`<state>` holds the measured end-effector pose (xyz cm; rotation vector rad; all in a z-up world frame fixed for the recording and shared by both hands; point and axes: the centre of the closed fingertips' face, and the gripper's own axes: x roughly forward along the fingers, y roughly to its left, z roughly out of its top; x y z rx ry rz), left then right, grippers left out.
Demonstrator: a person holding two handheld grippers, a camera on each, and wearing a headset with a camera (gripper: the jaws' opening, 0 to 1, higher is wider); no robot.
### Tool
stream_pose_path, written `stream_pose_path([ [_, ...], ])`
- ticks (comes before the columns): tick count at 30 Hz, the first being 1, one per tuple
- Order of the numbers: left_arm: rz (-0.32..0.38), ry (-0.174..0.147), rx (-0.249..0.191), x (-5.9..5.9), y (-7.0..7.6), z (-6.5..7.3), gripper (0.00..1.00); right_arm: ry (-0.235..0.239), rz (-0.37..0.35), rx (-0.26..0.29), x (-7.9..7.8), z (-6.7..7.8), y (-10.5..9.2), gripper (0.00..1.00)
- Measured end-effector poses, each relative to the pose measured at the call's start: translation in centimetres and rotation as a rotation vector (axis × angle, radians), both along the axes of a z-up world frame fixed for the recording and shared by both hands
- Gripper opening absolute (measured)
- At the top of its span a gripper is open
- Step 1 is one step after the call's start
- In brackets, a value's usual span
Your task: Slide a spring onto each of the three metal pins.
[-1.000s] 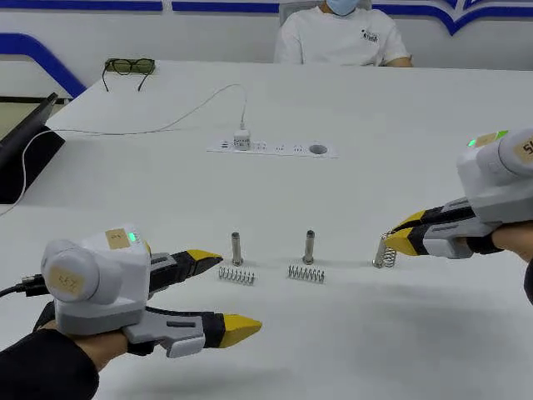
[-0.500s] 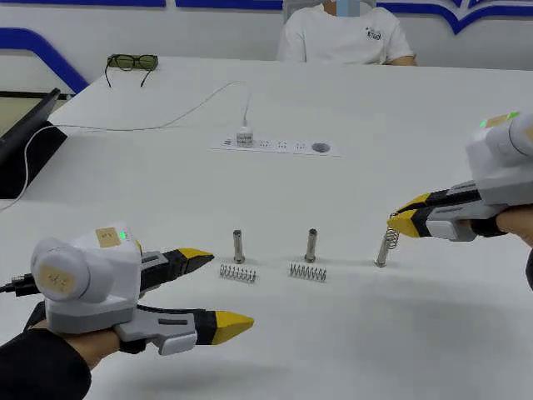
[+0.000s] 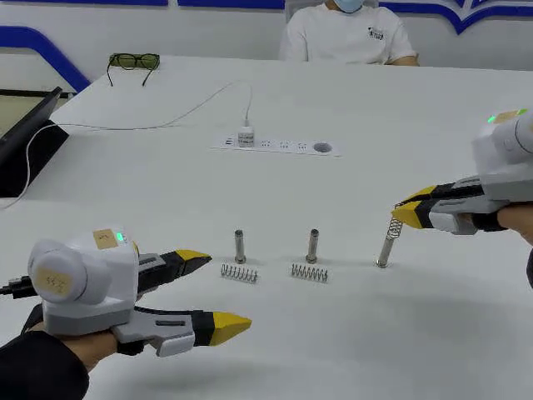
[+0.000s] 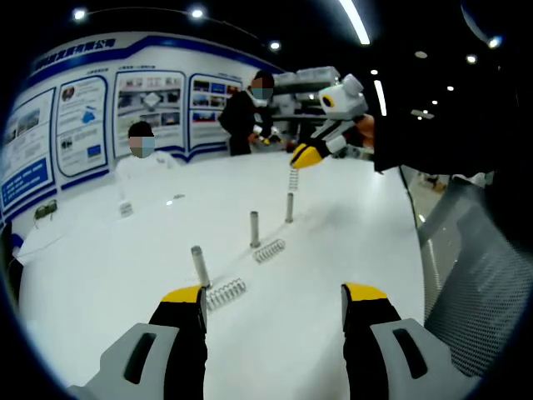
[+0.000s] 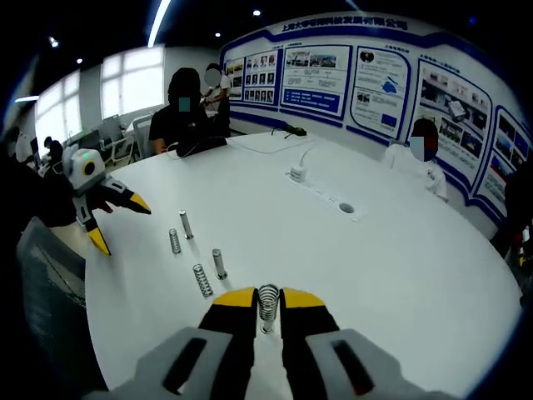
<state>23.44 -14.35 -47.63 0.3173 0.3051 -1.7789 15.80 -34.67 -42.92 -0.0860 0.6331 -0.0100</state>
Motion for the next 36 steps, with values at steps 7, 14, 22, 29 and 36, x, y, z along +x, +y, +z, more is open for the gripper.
stream_pose_path([
  [7, 0.003, 0.001, 0.008, 0.1, 0.1, -0.2, 0.67, 0.0, -0.007, 0.001, 0.2, -0.4, -0.3, 0.12],
  [14, 0.005, 0.001, 0.015, 0.2, 0.2, -0.3, 0.67, 0.005, -0.006, 0.005, 0.3, -0.8, -0.3, 0.12],
  [22, 0.004, 0.002, 0.02, 0.3, 0.2, -0.4, 0.67, 0.011, -0.005, 0.005, 0.3, -1.2, -0.3, 0.12],
  [29, 0.004, 0.002, 0.025, 0.3, 0.2, -0.7, 0.67, 0.012, -0.014, 0.013, 0.2, -1.9, -0.6, 0.12],
  [36, 0.004, 0.003, 0.03, 0.2, 0.3, -0.8, 0.67, 0.017, -0.019, 0.021, 0.2, -2.8, -0.6, 0.12],
])
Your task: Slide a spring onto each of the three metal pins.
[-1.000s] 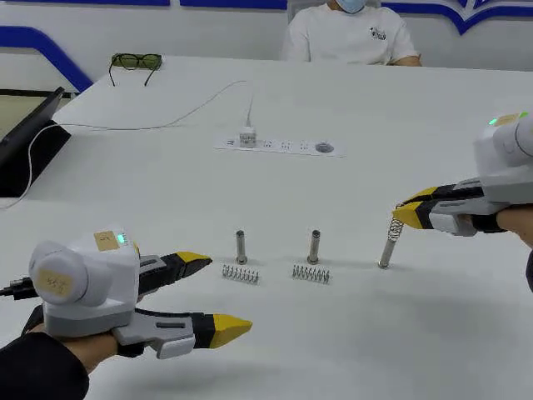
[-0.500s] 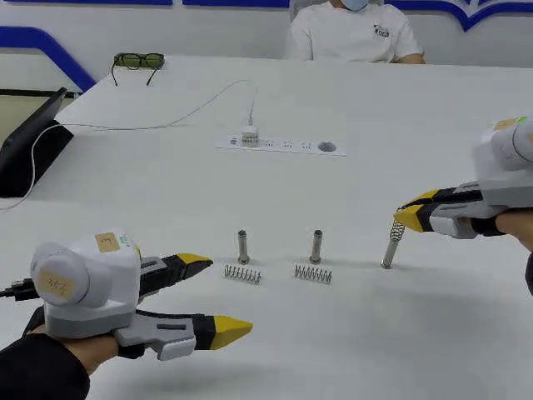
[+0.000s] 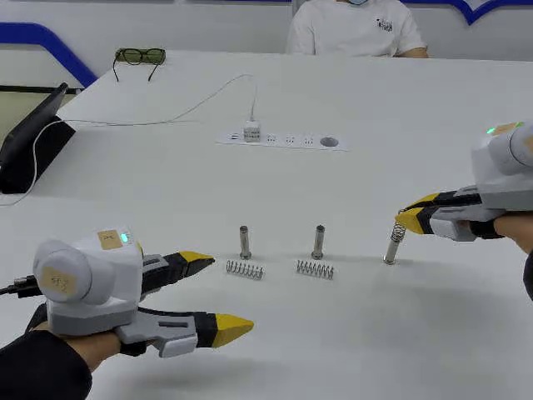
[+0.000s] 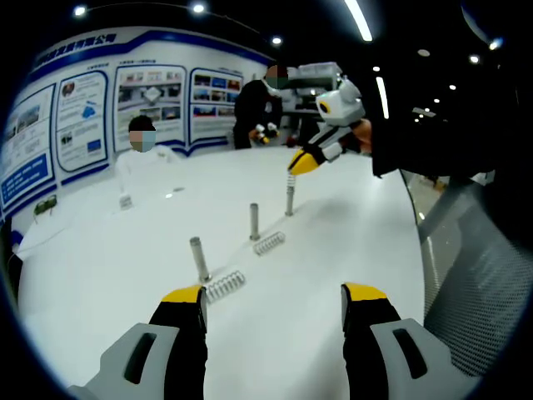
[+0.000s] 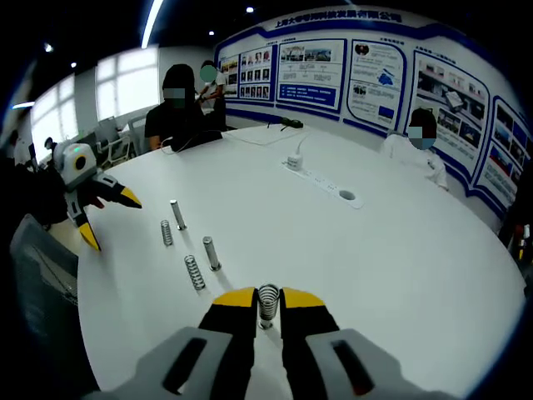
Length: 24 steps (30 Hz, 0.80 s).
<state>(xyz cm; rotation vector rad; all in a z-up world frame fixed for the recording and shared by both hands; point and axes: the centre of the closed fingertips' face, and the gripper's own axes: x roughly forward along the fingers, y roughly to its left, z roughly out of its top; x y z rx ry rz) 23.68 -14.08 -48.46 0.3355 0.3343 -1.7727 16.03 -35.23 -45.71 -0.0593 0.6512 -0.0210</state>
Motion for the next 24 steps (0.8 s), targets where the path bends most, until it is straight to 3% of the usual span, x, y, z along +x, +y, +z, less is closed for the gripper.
stream_pose_path([
  [24, 0.007, 0.012, 0.015, -0.2, 0.0, -0.6, 0.66, 0.032, -0.007, 0.027, 0.1, -2.5, 0.1, 0.12],
])
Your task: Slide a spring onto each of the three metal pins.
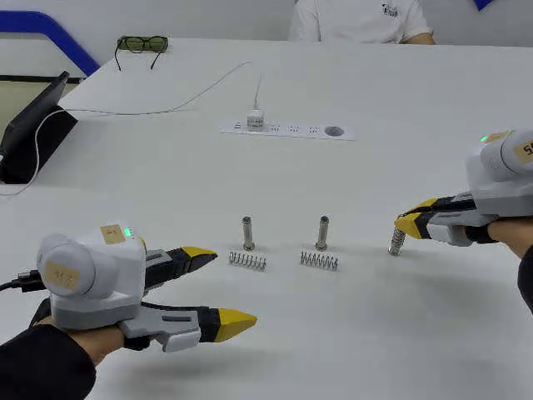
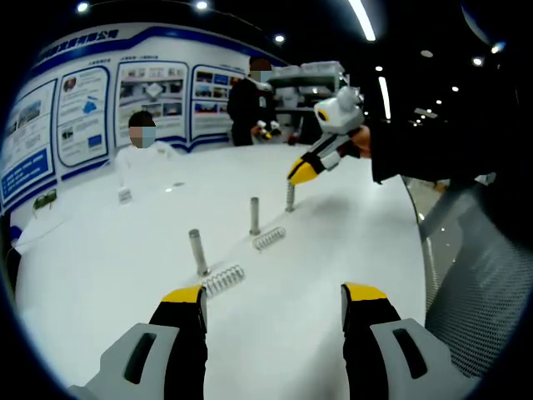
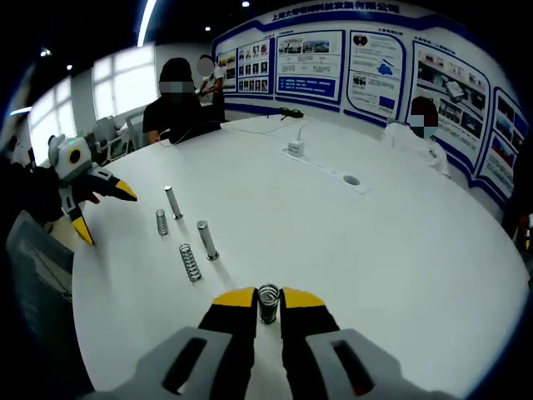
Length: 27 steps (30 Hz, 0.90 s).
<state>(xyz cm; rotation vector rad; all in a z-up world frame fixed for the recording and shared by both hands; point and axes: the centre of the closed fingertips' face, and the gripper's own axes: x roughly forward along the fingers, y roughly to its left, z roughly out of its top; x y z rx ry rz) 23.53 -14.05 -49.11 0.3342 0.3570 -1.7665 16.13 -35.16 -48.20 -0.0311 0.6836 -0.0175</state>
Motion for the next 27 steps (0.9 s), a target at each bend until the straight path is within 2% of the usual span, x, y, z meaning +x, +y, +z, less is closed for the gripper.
stream_pose_path([
  [16, 0.007, 0.008, 0.004, 0.1, -0.1, -0.3, 0.66, 0.033, 0.017, -0.002, -0.1, -1.4, 0.4, 0.12],
  [22, 0.006, 0.009, 0.005, 0.0, -0.1, -0.3, 0.66, 0.037, 0.023, -0.005, -0.1, -1.5, 0.5, 0.12],
  [27, 0.005, 0.009, 0.005, 0.0, -0.1, -0.3, 0.66, 0.029, 0.028, -0.016, -0.1, -1.1, 0.6, 0.17],
])
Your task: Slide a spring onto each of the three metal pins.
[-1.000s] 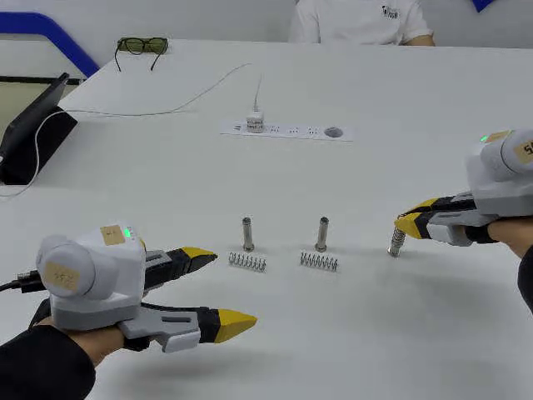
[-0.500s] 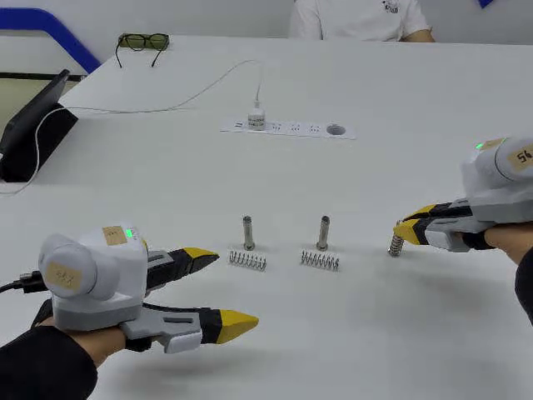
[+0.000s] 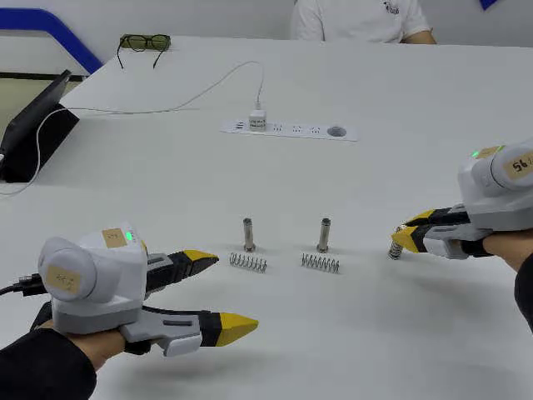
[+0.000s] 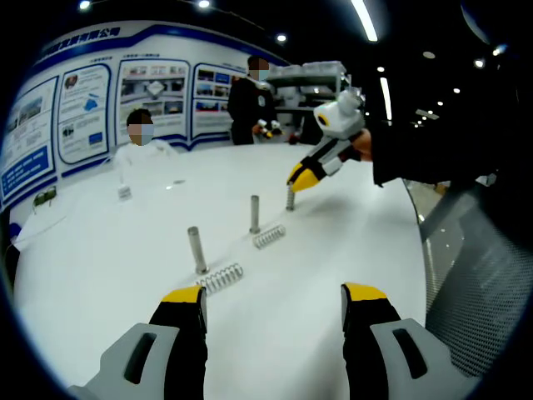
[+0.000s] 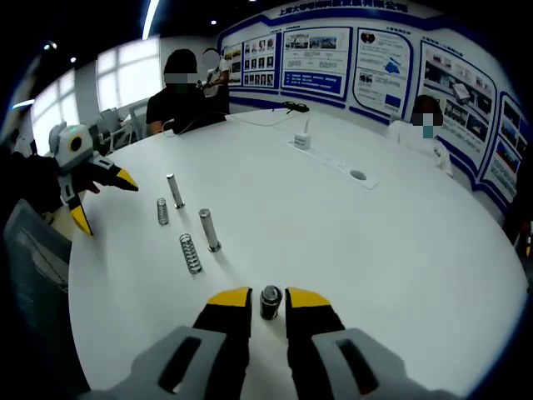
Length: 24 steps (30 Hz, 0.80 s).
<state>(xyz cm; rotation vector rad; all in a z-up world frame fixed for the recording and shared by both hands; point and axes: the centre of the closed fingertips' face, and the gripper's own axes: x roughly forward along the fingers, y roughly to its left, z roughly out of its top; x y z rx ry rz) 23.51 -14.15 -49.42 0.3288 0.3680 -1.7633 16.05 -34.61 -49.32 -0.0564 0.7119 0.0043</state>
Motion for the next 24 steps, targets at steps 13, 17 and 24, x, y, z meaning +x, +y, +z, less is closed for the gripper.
stream_pose_path([
  [13, -0.005, -0.003, -0.005, 0.0, 0.0, 0.1, 0.66, -0.046, 0.018, -0.05, 0.3, 2.6, 0.6, 0.2],
  [17, -0.006, -0.003, -0.01, 0.0, -0.1, 0.2, 0.66, -0.059, 0.051, -0.062, 1.0, 3.5, 1.6, 0.2],
  [24, -0.005, -0.006, -0.017, 0.0, 0.0, 0.4, 0.66, -0.037, 0.127, -0.067, 2.1, 3.0, 4.0, 0.2],
])
